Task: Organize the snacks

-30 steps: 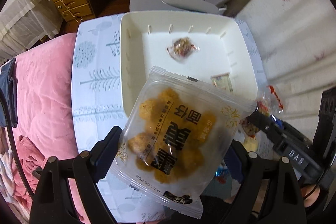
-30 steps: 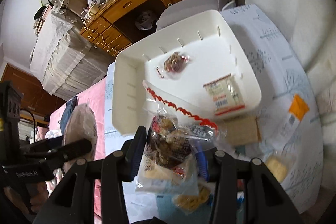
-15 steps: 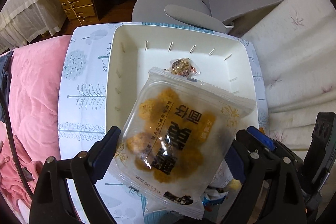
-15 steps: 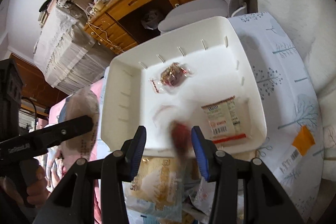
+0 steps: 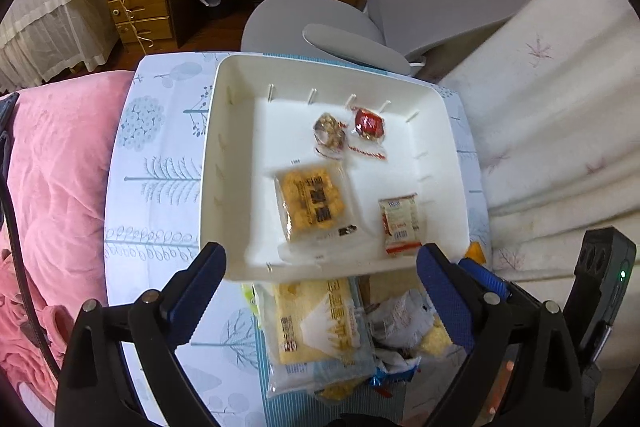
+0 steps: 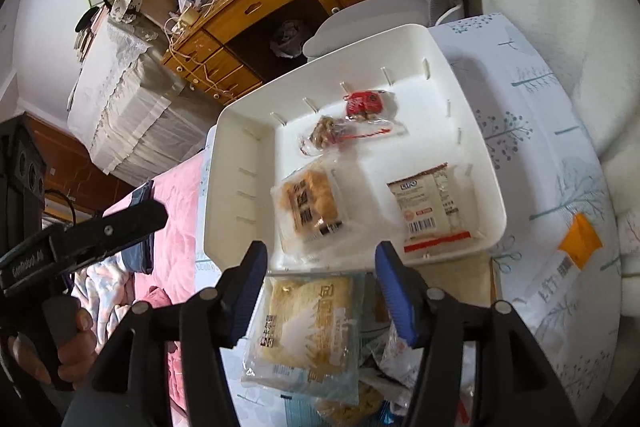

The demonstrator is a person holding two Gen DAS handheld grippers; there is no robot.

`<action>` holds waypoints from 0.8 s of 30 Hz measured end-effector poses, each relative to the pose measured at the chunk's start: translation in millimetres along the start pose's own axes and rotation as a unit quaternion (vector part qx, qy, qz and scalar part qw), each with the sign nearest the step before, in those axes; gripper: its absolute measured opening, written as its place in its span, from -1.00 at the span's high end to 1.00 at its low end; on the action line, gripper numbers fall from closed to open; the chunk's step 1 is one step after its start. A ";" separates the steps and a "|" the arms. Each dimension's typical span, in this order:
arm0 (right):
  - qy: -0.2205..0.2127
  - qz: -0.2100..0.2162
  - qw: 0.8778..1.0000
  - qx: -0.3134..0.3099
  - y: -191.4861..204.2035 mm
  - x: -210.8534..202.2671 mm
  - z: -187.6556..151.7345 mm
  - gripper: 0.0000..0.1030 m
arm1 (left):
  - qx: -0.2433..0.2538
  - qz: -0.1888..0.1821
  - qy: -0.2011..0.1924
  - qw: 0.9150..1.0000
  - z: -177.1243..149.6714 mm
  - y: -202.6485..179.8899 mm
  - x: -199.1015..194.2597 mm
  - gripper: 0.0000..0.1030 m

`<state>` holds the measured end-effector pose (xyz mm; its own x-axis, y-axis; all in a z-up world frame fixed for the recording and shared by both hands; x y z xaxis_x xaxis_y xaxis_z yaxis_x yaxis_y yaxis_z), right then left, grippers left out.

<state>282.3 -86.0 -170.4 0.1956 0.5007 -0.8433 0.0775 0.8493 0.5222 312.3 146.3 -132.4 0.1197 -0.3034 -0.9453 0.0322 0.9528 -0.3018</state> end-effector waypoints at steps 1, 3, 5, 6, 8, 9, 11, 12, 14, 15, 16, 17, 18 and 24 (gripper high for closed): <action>-0.003 -0.002 1.000 0.003 0.3 -2.3 -3.0 -0.11 | 0.003 -0.003 0.000 1.000 -4.1 0.3 -2.0 -0.86; -0.010 -0.007 1.000 0.010 1.3 -7.6 -12.4 -0.12 | 0.010 -0.009 -0.001 1.000 -14.5 0.8 -6.9 -0.86; -0.015 -0.010 1.000 0.018 2.6 -11.7 -21.7 -0.16 | 0.019 -0.016 -0.002 1.000 -27.4 2.1 -12.5 -0.86; -0.018 -0.012 1.000 0.022 3.3 -13.9 -27.8 -0.16 | 0.024 -0.019 -0.004 1.000 -33.9 2.5 -15.3 -0.86; -0.023 -0.014 0.999 0.029 5.3 -17.9 -39.6 -0.16 | 0.036 -0.026 -0.004 0.999 -46.0 3.4 -20.1 -0.86; -0.025 -0.016 0.999 0.032 6.5 -19.3 -45.4 -0.17 | 0.042 -0.028 -0.005 0.999 -51.7 3.5 -22.4 -0.86; -0.031 -0.019 0.998 0.041 8.1 -22.5 -59.4 -0.17 | 0.052 -0.032 -0.006 0.998 -61.3 3.2 -26.0 -0.86; -0.034 -0.021 0.998 0.046 8.7 -23.9 -65.9 -0.18 | 0.059 -0.033 -0.008 0.998 -68.7 3.1 -28.4 -0.86; -0.040 -0.023 0.997 0.056 9.0 -26.9 -80.4 -0.19 | 0.069 -0.033 -0.012 0.997 -79.2 3.0 -31.3 -0.86; -0.043 -0.025 0.997 0.062 9.4 -28.2 -88.2 -0.19 | 0.077 -0.034 -0.016 0.996 -86.7 2.3 -33.0 -0.86; -0.045 -0.027 0.996 0.066 9.7 -29.1 -94.7 -0.23 | 0.082 -0.035 -0.018 0.996 -91.9 2.3 -33.6 -0.86; -0.049 -0.029 0.996 0.073 9.4 -30.2 -103.8 -0.30 | 0.089 -0.037 -0.019 0.995 -98.4 2.0 -34.0 -0.86; -0.052 -0.031 0.995 0.079 8.9 -31.3 -111.5 -0.32 | 0.093 -0.039 -0.020 0.995 -104.0 1.7 -34.1 -0.86; -0.068 -0.038 0.990 0.118 3.9 -35.0 -153.5 -0.34 | 0.133 -0.046 -0.012 0.990 -136.7 -3.7 -29.8 -0.86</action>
<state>125.7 -74.6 -158.4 0.3087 0.3966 -0.8645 0.3205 0.8124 0.4872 172.9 151.0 -120.1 0.1270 -0.3924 -0.9110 0.3038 0.8897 -0.3409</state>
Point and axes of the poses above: each gripper's, at about its wrist camera, not at the fingertips, and x roughly the way its jaws point, y to its left, z to its top, the point moved 3 cm from there along x, roughly the way its jaws point, and after that the axes turned 9 degrees about y, right-handed, at the moved point
